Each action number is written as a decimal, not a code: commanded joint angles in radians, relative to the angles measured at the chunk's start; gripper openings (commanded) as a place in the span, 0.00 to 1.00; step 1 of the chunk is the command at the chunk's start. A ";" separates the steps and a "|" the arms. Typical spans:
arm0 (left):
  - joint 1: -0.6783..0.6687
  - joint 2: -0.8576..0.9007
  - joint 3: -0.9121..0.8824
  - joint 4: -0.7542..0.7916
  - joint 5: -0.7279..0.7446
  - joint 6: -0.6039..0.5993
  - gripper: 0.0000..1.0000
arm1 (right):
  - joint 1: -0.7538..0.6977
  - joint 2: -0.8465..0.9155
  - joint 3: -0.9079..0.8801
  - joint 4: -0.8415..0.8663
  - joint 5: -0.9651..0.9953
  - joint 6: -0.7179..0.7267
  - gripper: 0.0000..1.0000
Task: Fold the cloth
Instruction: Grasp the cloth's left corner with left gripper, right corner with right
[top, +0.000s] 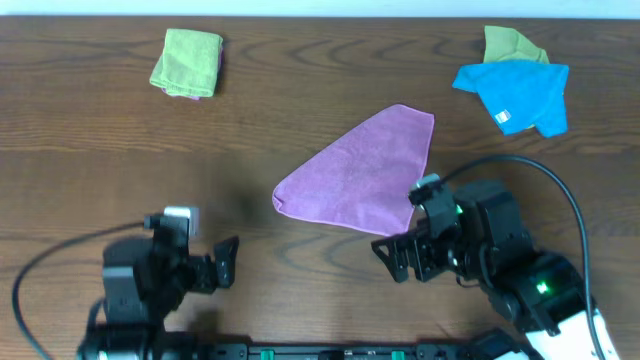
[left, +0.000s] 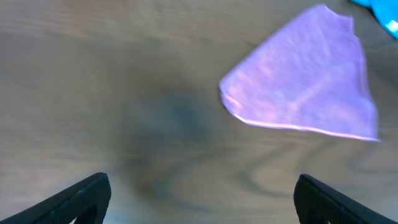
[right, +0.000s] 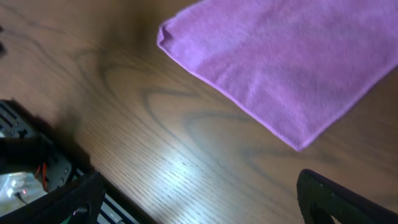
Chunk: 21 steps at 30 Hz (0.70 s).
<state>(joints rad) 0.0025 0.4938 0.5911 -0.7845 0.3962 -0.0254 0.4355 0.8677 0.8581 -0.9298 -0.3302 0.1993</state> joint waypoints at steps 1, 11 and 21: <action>-0.005 0.201 0.132 -0.014 0.188 -0.051 0.95 | -0.018 -0.040 -0.048 0.008 0.004 0.064 0.99; -0.005 0.633 0.224 0.064 0.546 -0.283 0.95 | -0.018 -0.092 -0.145 0.068 0.001 0.140 0.99; -0.005 0.936 0.223 0.173 0.541 -0.294 0.95 | -0.091 -0.092 -0.182 0.110 0.003 0.179 0.99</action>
<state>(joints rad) -0.0021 1.3773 0.8013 -0.6266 0.9173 -0.2993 0.3744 0.7841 0.6830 -0.8223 -0.3252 0.3515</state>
